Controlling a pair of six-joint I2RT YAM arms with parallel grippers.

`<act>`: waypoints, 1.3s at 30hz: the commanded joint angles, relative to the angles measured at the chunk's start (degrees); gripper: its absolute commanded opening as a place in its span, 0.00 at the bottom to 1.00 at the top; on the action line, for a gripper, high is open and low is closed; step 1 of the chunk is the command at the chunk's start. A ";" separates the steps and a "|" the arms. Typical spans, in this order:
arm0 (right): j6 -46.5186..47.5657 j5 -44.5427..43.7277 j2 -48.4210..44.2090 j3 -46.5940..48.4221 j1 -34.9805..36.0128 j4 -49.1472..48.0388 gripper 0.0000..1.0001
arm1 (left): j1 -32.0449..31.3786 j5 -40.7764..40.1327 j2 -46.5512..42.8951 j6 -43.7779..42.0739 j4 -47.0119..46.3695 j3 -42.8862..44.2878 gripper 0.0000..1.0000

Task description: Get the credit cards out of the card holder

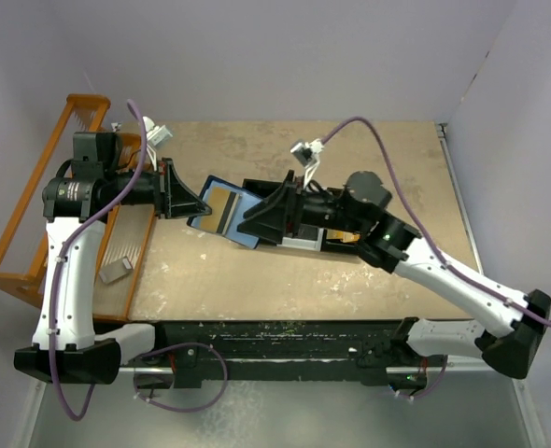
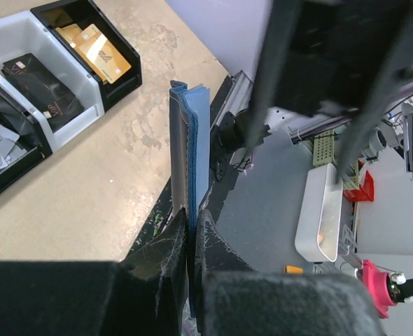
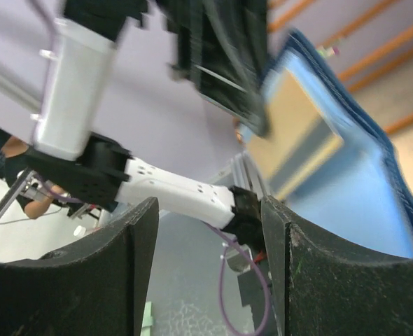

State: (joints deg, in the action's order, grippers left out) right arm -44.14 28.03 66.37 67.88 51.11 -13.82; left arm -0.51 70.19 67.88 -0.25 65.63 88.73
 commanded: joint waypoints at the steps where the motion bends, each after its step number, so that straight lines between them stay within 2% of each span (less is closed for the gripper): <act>1: -3.99 1.28 1.77 -3.58 0.13 -8.45 0.61 | -0.21 5.21 -0.86 0.10 -1.60 2.29 0.06; 8: -7.67 4.26 4.37 -6.00 0.08 -14.25 0.51 | -0.19 12.92 -0.92 2.91 -2.97 1.50 0.08; 23: -10.20 2.84 5.60 -5.57 -0.83 -18.41 0.33 | -0.19 16.06 -2.29 4.10 -2.70 1.17 0.08; 29: -12.10 4.81 7.32 -5.01 -0.93 -21.75 0.22 | -0.19 16.56 -2.43 3.92 -2.54 0.86 0.12; 35: -12.03 6.26 6.34 -5.83 -1.08 -22.87 0.04 | -0.19 17.30 -2.28 3.40 -2.02 0.70 0.15; 39: -12.90 8.78 4.86 -8.43 -1.68 -25.30 0.01 | -0.19 20.16 -2.07 4.63 -2.68 0.56 0.16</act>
State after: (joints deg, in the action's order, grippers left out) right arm -56.21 34.04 73.71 61.23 50.17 -33.21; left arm -0.51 84.77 66.67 3.46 64.12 88.73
